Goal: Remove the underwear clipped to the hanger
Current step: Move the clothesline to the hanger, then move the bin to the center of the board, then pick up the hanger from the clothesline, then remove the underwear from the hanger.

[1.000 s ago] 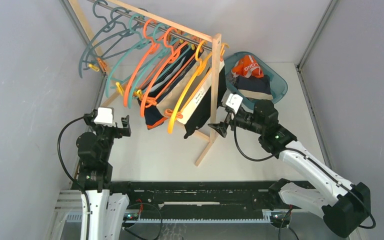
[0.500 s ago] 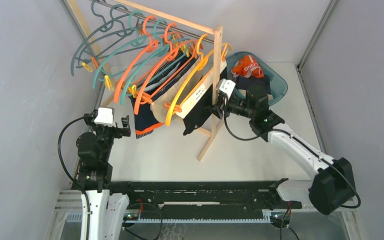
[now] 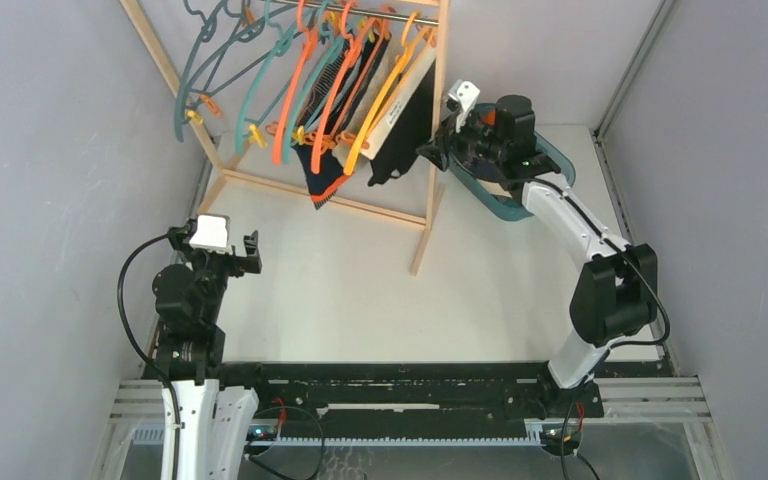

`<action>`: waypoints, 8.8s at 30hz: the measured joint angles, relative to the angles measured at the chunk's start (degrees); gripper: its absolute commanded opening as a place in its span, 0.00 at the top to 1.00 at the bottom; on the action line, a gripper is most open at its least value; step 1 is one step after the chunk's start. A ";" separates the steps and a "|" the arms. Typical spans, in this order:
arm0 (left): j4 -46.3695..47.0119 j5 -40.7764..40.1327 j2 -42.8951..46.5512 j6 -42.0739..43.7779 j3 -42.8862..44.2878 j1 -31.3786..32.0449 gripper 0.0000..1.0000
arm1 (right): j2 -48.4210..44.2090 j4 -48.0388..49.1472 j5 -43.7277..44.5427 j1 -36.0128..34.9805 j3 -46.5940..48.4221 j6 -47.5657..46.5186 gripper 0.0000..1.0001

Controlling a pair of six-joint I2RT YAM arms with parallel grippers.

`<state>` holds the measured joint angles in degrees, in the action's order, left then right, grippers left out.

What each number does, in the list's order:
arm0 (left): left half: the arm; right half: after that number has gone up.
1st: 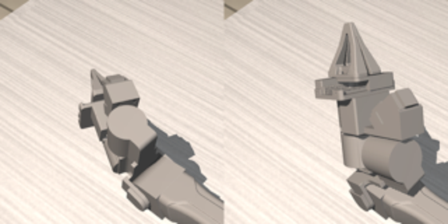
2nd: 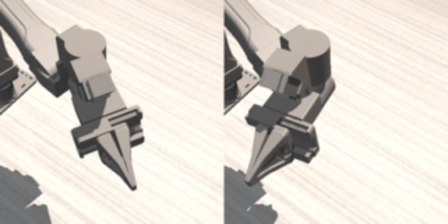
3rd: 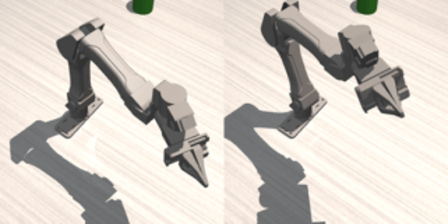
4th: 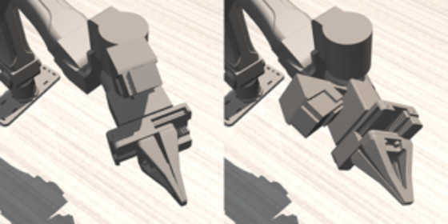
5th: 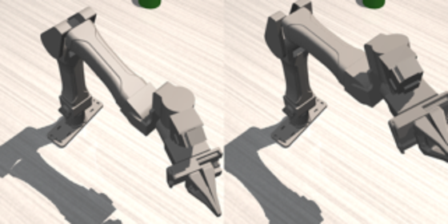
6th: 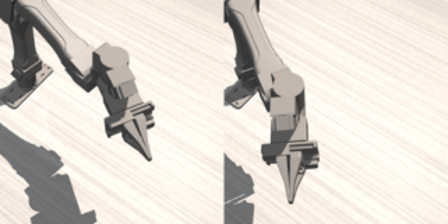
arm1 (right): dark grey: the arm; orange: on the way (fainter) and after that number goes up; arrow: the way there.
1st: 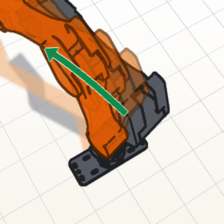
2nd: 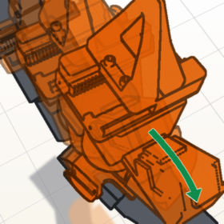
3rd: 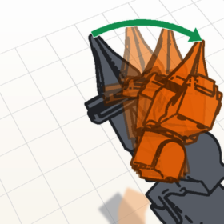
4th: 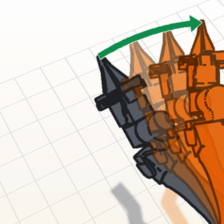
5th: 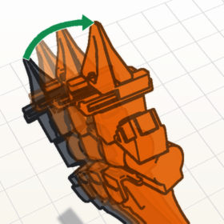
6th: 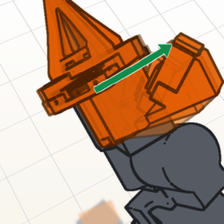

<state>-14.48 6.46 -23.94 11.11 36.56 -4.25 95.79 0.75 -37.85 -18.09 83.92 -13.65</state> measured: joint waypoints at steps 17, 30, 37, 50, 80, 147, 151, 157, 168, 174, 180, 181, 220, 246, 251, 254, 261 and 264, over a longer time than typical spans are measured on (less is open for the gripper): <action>-0.28 1.75 -1.92 1.09 0.00 0.00 0.00 | -16.94 -18.99 -0.04 9.88 -9.79 -7.06 0.02; -3.89 4.83 -3.41 1.60 2.47 0.00 0.00 | 0.17 -27.12 16.96 16.09 -9.79 -16.13 0.12; -4.83 6.86 -3.39 1.73 2.47 0.00 0.00 | 10.54 -30.77 24.90 14.62 -4.50 -18.32 0.38; -8.57 7.76 -3.50 2.60 4.26 0.22 0.00 | 8.20 -36.26 31.26 11.72 -6.84 -9.20 0.72; -32.59 15.23 -23.74 1.60 53.09 0.92 0.16 | -19.43 -38.40 17.92 7.45 -15.67 4.74 0.22; -31.26 7.19 -70.99 -9.03 90.55 15.87 0.88 | -20.46 -38.40 17.84 6.27 -17.66 2.03 0.24; -30.88 6.58 -70.18 -9.01 90.29 15.91 1.00 | -20.46 -38.40 18.10 5.92 -17.66 1.90 0.24; -26.56 5.70 -66.05 -9.07 85.24 15.93 1.00 | -20.46 -38.40 18.47 5.57 -17.66 1.60 0.24; -0.09 5.22 -57.64 -9.79 60.46 15.98 1.00 | -20.46 -38.45 18.78 5.55 -17.66 1.01 0.25; 7.26 4.68 -56.59 -10.14 56.83 15.98 1.00 | -20.46 -38.45 18.93 5.46 -17.66 0.94 0.25; 10.47 6.62 -55.08 -10.12 55.06 15.98 1.00 | -20.44 -38.45 19.10 5.11 -17.66 0.79 0.25; 10.91 7.23 -55.01 -10.14 54.95 15.98 1.00 | -20.39 -38.45 19.17 5.09 -17.66 0.76 0.25; -4.00 10.91 -35.50 3.23 33.90 16.09 1.00 | -19.19 -38.60 19.32 2.69 -17.66 -0.57 0.25; -32.87 -7.10 -14.34 8.59 33.90 16.09 1.00 | -19.54 -40.48 16.26 0.87 -17.66 -2.49 0.25; -45.03 -2.69 -11.26 14.19 35.67 16.09 1.00 | -20.76 -40.52 15.43 0.55 -17.66 -2.99 0.25; -51.19 1.92 -10.36 18.16 38.25 16.09 1.00 | -21.81 -40.70 14.12 0.35 -17.66 -3.26 0.25; -57.75 13.25 -10.08 24.24 40.11 16.09 1.00 | -24.83 -41.51 8.85 -0.17 -17.66 -4.59 0.24; -58.58 18.21 -12.07 25.35 40.13 16.09 1.00 | -26.47 -41.83 6.75 -1.60 -17.66 -5.53 0.24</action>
<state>-73.06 24.67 -36.01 36.47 76.69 11.84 69.32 -41.08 -31.09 -19.68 66.26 -19.18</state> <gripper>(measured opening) 0.174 0.756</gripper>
